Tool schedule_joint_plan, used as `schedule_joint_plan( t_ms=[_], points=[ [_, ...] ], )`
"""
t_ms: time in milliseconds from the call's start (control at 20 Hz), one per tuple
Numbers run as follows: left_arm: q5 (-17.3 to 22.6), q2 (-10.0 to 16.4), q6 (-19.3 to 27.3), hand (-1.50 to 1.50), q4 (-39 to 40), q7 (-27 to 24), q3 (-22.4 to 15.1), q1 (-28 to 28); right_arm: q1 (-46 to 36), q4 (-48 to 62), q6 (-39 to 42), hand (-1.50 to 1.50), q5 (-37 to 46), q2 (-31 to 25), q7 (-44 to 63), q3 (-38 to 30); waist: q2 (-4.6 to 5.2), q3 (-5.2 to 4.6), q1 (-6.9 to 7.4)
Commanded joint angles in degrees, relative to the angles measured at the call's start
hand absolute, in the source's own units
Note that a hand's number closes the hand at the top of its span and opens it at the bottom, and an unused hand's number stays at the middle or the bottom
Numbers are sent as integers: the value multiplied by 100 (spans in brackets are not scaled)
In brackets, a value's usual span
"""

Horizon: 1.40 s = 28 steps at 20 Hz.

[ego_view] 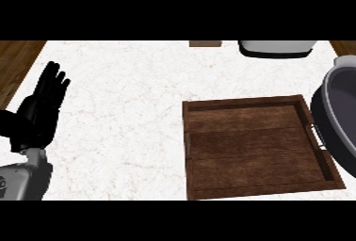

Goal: Pick the croissant from the tray and place it in the pot

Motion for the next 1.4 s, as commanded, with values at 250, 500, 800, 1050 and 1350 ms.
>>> schedule_joint_plan(
  t_ms=[250,500,800,1050,1350],
  points=[
    [-29,19,-102,0,-29,86,42,-36,-1160,2515,816,-150,-477,613,-994,-307,2,4,15],
    [-80,-112,-115,0,271,-238,30,-87,-1880,3481,1911,-150,-922,589,-1921,-573,44,12,68],
    [-174,-173,64,0,50,109,-41,-143,-1899,3567,2760,-150,-2061,677,-2908,-1519,-4,12,-58],
    [-203,-274,14,0,338,-141,-41,-179,-2035,4354,3276,-150,-2579,353,-3423,-2178,37,15,-31],
    [-78,-140,-130,0,-2,-224,183,142,-1687,4944,4561,-150,-2963,-656,-3547,-2637,4,10,-34]
  ],
)
